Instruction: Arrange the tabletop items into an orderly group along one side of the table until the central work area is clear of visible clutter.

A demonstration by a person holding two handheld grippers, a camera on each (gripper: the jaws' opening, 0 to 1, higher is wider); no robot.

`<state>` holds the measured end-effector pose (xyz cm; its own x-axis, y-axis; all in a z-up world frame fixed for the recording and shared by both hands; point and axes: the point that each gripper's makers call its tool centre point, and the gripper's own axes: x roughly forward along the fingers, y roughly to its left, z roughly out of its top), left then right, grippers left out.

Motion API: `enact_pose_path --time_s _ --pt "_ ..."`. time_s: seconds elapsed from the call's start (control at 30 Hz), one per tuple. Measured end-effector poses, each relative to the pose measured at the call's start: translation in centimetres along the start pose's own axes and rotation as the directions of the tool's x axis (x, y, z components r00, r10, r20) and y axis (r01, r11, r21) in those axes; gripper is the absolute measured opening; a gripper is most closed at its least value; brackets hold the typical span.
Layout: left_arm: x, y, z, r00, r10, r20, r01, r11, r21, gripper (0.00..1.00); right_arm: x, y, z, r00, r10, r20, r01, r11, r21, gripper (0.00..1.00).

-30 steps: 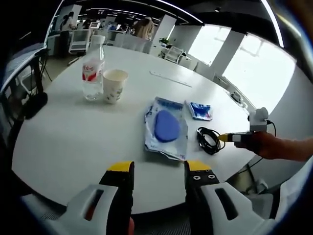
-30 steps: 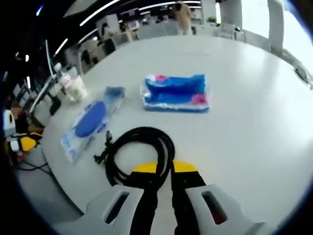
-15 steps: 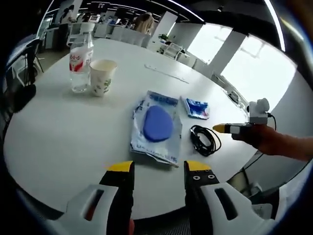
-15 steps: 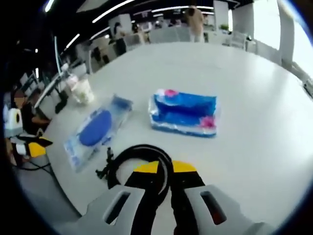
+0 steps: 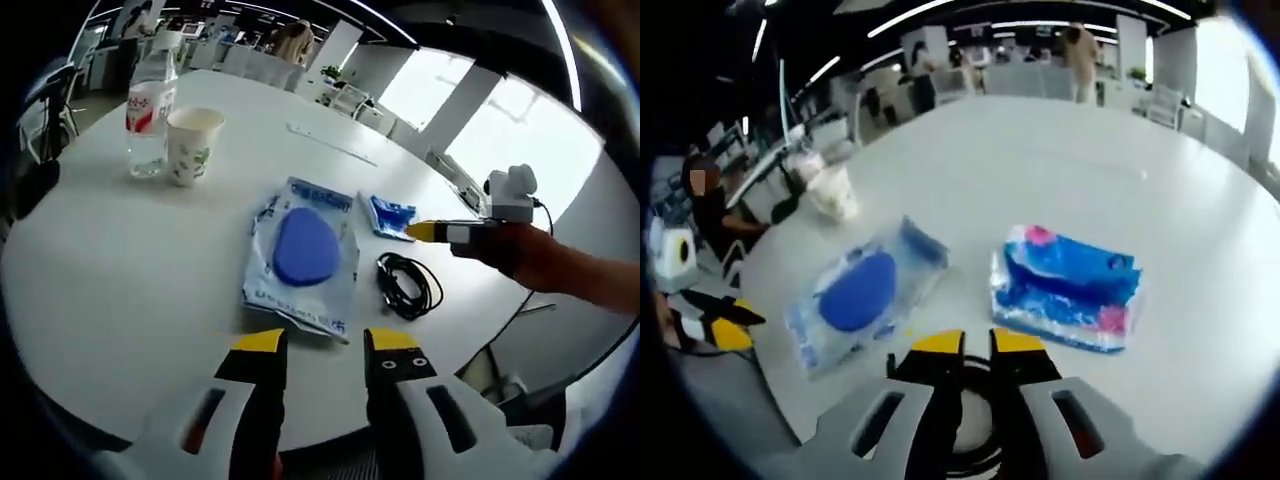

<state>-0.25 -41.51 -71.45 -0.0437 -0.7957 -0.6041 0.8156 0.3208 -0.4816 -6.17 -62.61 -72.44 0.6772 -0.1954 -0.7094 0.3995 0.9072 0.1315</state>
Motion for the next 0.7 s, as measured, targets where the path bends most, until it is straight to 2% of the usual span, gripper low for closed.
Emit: enact_pose_path --time_s 0.17,0.37,0.43,0.47,0.53,0.7 --pt "0.2 -0.1 0.2 1.000 -0.011 0.007 0.012 1.000 -0.002 0.22 1.0 1.1 1.8 0.999 0.033 0.007 -0.033 0.999 -0.035 0.07" --pt "0.2 -0.3 0.5 1.000 -0.015 0.021 0.015 1.000 -0.007 0.27 2.5 1.1 4.1 0.998 0.059 0.007 -0.058 0.995 -0.083 0.08" --pt "0.2 -0.1 1.2 0.998 -0.002 0.063 0.002 1.000 0.001 0.32 3.0 0.8 4.6 0.998 0.062 0.009 -0.061 0.994 -0.094 0.08" --pt "0.3 -0.3 1.5 0.996 -0.014 0.089 0.015 1.000 -0.011 0.35 3.1 0.9 4.8 0.998 0.065 0.008 -0.064 0.993 -0.098 0.08" --pt "0.4 -0.2 1.7 0.995 -0.009 0.102 0.012 0.999 -0.034 0.43 3.4 0.9 5.1 0.997 0.072 0.006 -0.071 0.992 -0.103 0.08" --pt "0.7 0.2 1.7 0.994 0.008 0.110 -0.002 0.999 -0.052 0.52 4.0 1.3 5.2 0.996 0.092 -0.005 -0.092 0.988 -0.123 0.09"
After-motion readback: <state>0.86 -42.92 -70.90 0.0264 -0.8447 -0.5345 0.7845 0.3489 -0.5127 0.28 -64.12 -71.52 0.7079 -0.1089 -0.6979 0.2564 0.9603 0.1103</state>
